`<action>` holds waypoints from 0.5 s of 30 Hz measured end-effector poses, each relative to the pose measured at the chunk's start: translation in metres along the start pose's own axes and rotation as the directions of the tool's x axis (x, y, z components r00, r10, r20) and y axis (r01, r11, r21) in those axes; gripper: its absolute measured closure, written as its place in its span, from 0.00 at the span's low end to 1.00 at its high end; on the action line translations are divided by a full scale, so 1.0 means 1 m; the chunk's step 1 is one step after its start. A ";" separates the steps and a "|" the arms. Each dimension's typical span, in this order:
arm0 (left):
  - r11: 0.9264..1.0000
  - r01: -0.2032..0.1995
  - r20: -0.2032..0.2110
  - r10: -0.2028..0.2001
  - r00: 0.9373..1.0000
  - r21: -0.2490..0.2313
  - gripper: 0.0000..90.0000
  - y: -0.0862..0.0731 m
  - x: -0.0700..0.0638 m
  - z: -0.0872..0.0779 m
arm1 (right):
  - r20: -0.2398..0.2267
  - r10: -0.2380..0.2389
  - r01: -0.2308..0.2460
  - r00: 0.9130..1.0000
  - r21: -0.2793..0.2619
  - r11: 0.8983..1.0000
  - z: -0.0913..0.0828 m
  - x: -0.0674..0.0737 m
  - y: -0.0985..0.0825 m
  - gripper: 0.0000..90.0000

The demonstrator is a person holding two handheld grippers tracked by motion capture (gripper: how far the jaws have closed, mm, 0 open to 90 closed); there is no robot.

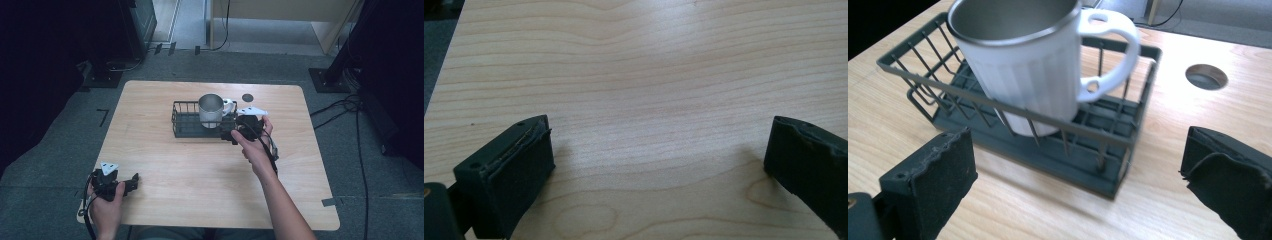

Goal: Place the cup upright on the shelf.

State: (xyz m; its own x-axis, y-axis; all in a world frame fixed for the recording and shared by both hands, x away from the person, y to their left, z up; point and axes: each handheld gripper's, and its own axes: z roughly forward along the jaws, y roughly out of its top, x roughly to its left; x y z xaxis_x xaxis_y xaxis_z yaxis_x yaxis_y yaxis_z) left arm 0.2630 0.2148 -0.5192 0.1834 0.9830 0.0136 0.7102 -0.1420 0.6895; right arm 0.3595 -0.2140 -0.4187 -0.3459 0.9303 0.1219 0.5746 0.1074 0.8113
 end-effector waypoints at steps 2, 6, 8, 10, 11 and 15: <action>1.000 0.000 0.000 0.000 1.000 0.000 0.00 0.000 0.000 0.000 | 0.007 0.000 0.000 1.000 -0.001 1.000 -0.005 -0.005 -0.005 0.01; 1.000 0.000 0.000 0.000 1.000 0.000 0.00 0.000 0.000 0.000 | 0.017 0.002 -0.002 1.000 0.003 1.000 -0.013 -0.012 -0.015 0.01; 1.000 0.000 0.000 0.000 1.000 0.000 0.00 0.000 0.000 0.000 | 0.023 0.005 -0.005 1.000 0.008 1.000 -0.019 -0.018 -0.024 0.01; 1.000 -0.001 0.000 0.001 1.000 0.000 0.00 0.000 0.000 0.000 | 0.027 0.008 -0.009 1.000 0.010 1.000 -0.020 -0.021 -0.027 0.01; 1.000 0.000 0.000 0.000 1.000 0.000 0.00 0.000 0.000 0.000 | 0.034 0.012 -0.012 0.999 0.012 1.000 -0.023 -0.025 -0.032 0.01; 1.000 0.000 0.000 0.000 1.000 -0.001 0.00 0.000 0.000 0.000 | 0.047 0.022 -0.023 0.999 0.019 1.000 -0.029 -0.034 -0.045 0.01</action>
State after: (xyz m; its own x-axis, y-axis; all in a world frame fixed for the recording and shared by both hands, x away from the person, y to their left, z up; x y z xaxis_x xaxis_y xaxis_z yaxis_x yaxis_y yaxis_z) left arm 0.2630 0.2148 -0.5193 0.1835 0.9829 0.0139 0.7096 -0.1422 0.6901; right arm 0.3242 -0.2603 -0.4429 -0.2977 0.9480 0.1123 0.5964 0.0928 0.7973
